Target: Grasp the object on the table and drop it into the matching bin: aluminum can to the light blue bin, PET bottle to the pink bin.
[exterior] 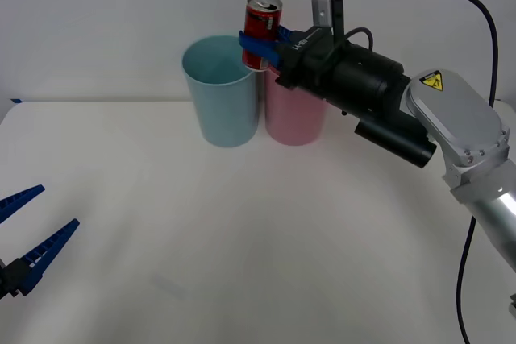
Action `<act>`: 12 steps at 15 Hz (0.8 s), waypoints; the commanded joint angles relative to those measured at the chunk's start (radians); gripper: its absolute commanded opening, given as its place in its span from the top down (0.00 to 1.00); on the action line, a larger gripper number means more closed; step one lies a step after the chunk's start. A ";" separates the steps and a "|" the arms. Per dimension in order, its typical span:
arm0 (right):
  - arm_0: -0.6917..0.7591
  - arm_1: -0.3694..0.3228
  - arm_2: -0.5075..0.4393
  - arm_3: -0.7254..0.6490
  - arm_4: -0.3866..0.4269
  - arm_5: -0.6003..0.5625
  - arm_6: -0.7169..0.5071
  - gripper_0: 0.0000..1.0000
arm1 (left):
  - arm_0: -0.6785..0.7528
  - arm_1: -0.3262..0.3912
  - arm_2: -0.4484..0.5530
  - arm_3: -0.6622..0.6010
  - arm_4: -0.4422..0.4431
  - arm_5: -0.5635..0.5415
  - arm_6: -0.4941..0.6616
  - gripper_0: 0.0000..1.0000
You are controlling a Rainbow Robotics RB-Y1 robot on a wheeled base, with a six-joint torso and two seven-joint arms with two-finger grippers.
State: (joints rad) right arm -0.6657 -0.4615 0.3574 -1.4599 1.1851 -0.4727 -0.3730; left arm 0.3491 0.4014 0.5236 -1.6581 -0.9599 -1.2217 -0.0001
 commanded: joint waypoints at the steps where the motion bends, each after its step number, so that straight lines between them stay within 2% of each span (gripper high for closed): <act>1: -0.084 0.053 0.005 0.107 0.041 0.000 0.006 1.00 | 0.000 0.000 0.000 0.000 0.000 0.000 0.000 0.00; 6: -0.204 0.144 0.017 0.294 0.068 0.026 0.040 1.00 | 0.000 0.000 0.000 0.000 0.000 0.000 0.000 0.00; 12: -0.308 0.228 0.074 0.446 0.067 0.174 0.075 1.00 | 0.000 0.000 0.000 0.000 0.000 0.000 0.000 0.00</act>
State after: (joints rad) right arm -0.9597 -0.2473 0.4299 -1.0379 1.2521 -0.3141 -0.3033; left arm 0.3491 0.4014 0.5236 -1.6581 -0.9599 -1.2217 0.0000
